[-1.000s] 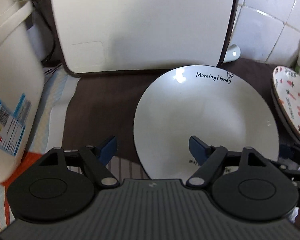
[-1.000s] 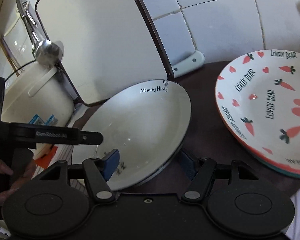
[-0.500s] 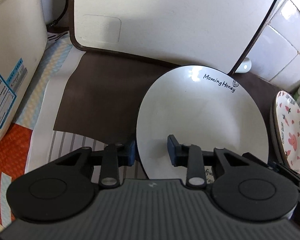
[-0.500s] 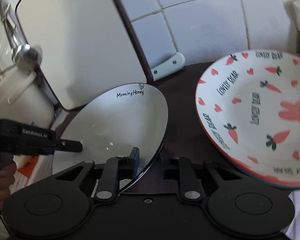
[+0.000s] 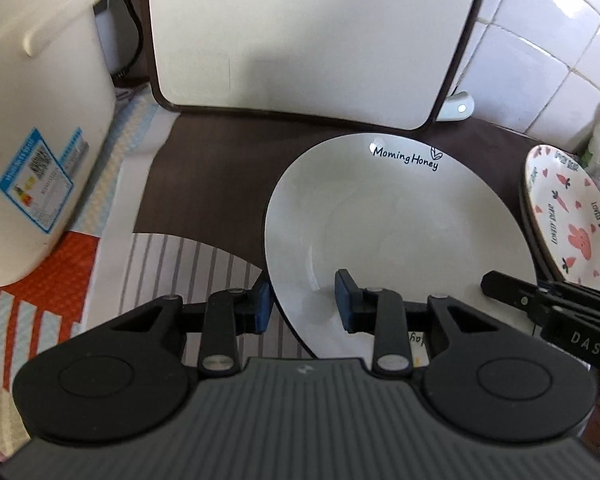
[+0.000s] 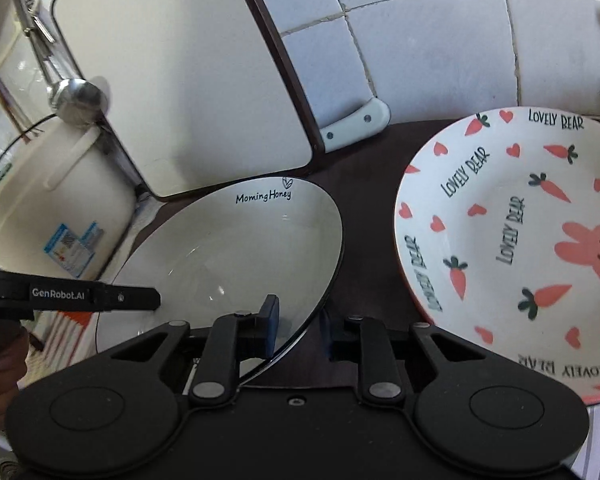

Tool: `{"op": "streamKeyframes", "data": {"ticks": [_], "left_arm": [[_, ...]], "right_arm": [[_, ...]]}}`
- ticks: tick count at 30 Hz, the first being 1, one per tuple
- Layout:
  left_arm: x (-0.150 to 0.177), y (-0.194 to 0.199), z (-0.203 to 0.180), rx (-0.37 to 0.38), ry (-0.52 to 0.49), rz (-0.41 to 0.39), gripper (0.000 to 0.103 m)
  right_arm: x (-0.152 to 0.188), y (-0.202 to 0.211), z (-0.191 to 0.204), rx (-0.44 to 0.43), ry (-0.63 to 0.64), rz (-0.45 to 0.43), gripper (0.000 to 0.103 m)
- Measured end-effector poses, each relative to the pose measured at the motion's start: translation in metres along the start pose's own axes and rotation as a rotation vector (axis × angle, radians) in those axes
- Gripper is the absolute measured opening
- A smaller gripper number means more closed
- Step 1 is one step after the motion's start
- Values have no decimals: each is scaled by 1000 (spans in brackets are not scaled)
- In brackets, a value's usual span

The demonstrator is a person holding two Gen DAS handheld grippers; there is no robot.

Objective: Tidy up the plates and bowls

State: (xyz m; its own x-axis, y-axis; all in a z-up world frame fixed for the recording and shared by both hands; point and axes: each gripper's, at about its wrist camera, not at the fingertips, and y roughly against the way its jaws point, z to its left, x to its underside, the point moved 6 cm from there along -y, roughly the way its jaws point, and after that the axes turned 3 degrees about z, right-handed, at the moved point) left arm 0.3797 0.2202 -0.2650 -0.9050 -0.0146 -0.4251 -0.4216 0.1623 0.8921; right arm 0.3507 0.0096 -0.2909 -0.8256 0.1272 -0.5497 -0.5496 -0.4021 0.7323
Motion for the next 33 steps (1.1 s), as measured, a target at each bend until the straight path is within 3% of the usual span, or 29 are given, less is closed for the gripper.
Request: {"op": "streamKeyframes", "data": {"ticks": [7, 16, 22, 33], "left_arm": [[-7, 44, -20, 11, -52, -52, 30], [-18, 86, -77, 59, -155, -98, 30], [-22, 82, -124, 127, -204, -103, 30], [-31, 37, -192, 232, -224, -33, 30]], "right_arm": [[2, 34, 2, -67, -22, -47, 27], [-12, 103, -13, -56, -45, -169, 27], [-21, 147, -40, -11, -46, -246, 27], [-26, 175, -114, 58, -85, -261, 27]]}}
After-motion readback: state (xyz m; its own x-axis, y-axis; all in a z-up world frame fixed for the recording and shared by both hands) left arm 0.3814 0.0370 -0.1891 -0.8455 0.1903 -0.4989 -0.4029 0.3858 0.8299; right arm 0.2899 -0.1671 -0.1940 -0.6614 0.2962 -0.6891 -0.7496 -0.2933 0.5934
